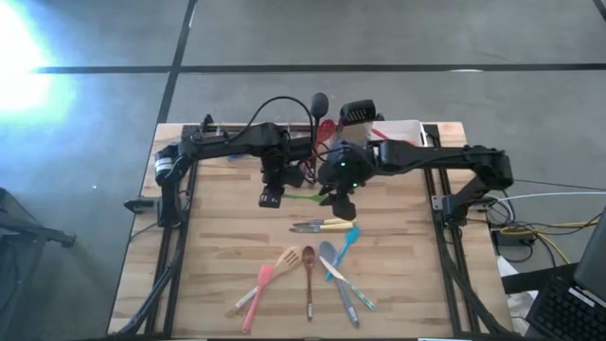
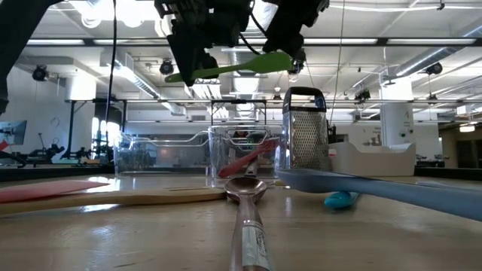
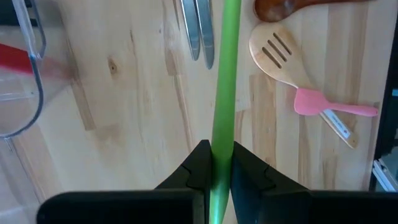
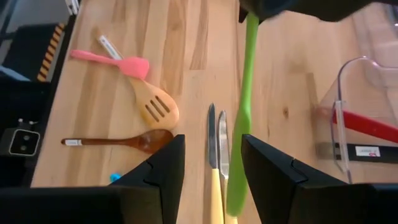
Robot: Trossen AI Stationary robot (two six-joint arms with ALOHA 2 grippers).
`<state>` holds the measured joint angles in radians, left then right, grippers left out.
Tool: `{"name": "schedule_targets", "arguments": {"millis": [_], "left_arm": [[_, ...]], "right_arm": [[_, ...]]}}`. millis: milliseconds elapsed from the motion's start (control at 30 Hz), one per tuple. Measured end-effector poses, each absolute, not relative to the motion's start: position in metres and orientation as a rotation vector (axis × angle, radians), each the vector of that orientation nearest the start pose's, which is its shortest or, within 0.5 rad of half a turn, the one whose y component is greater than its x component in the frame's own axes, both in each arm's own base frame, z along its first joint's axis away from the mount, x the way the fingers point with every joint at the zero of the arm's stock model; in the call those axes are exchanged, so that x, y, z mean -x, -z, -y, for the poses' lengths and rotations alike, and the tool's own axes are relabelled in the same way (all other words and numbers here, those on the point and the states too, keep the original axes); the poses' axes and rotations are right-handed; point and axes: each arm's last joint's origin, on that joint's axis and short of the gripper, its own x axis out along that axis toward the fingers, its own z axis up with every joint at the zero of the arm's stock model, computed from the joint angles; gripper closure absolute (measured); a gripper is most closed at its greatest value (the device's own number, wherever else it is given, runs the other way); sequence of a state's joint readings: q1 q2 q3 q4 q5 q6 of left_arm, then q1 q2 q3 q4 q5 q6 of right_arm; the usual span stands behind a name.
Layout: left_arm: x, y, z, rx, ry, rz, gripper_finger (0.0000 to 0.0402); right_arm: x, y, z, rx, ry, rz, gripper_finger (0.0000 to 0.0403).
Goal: Pick & Place Kitchen Items
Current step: Put the green spatula into the white bin
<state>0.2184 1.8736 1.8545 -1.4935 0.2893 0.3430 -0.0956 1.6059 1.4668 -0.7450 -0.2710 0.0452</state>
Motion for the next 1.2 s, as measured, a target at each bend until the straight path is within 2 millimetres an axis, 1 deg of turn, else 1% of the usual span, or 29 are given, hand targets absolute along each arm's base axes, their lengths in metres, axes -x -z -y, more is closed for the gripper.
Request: {"name": "schedule_targets", "arguments": {"millis": [167,267,367,600,767,867,967,1200], "left_arm": [[-0.344,-0.315,-0.067,0.1,0.3,-1.429,0.0367],[-0.343,-0.315,-0.066,0.099,0.304,-1.433,0.0367],[-0.343,-0.315,-0.066,0.099,0.304,-1.434,0.0367],[-0.343,-0.315,-0.065,0.098,0.32,-1.43,0.0367],[-0.343,-0.315,-0.065,0.099,0.322,-1.428,0.0367],[-0.343,-0.315,-0.065,0.099,0.318,-1.429,0.0367],[-0.343,-0.318,-0.065,0.1,0.312,-1.424,0.0367],[-0.344,-0.327,-0.065,0.083,0.303,-1.396,0.0367]], "right_arm": [[-0.352,-0.311,0.026,-0.184,-0.155,-0.914,0.025],[-0.354,-0.308,0.026,-0.164,-0.155,-0.934,0.0251],[-0.353,-0.307,0.027,-0.145,-0.139,-0.95,0.0255],[-0.345,-0.319,0.028,-0.119,-0.107,-0.92,0.0263],[-0.346,-0.323,0.03,-0.109,-0.078,-0.882,0.0261],[-0.345,-0.321,0.03,-0.144,-0.067,-0.901,0.0253],[-0.346,-0.313,0.03,-0.173,-0.076,-0.954,0.0245],[-0.349,-0.309,0.03,-0.187,-0.075,-0.961,0.0234]]}}
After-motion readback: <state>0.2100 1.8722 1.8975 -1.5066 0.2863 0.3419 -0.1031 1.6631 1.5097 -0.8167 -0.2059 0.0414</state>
